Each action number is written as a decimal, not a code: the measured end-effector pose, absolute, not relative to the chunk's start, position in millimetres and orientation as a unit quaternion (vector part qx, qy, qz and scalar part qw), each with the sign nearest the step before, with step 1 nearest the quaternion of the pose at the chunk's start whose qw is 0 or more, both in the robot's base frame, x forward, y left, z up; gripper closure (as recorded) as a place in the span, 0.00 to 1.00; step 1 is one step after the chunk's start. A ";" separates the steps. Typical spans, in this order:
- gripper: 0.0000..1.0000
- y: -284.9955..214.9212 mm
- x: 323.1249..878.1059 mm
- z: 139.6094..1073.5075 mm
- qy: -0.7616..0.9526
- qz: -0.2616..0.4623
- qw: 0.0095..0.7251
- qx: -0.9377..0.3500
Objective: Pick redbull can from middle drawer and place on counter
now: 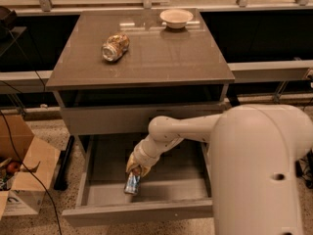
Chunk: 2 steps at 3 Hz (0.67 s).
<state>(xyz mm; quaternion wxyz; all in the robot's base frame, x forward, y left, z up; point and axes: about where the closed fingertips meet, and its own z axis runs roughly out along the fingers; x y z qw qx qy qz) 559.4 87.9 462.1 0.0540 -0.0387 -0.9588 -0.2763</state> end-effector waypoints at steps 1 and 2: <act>1.00 64.6 549.3 519.2 -0.950 -0.311 -0.008 -0.024; 1.00 47.9 538.0 583.1 -0.930 -0.362 -0.066 0.016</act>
Offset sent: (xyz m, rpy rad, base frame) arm -0.0254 -0.1650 0.2085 0.2982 -0.4929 -0.0526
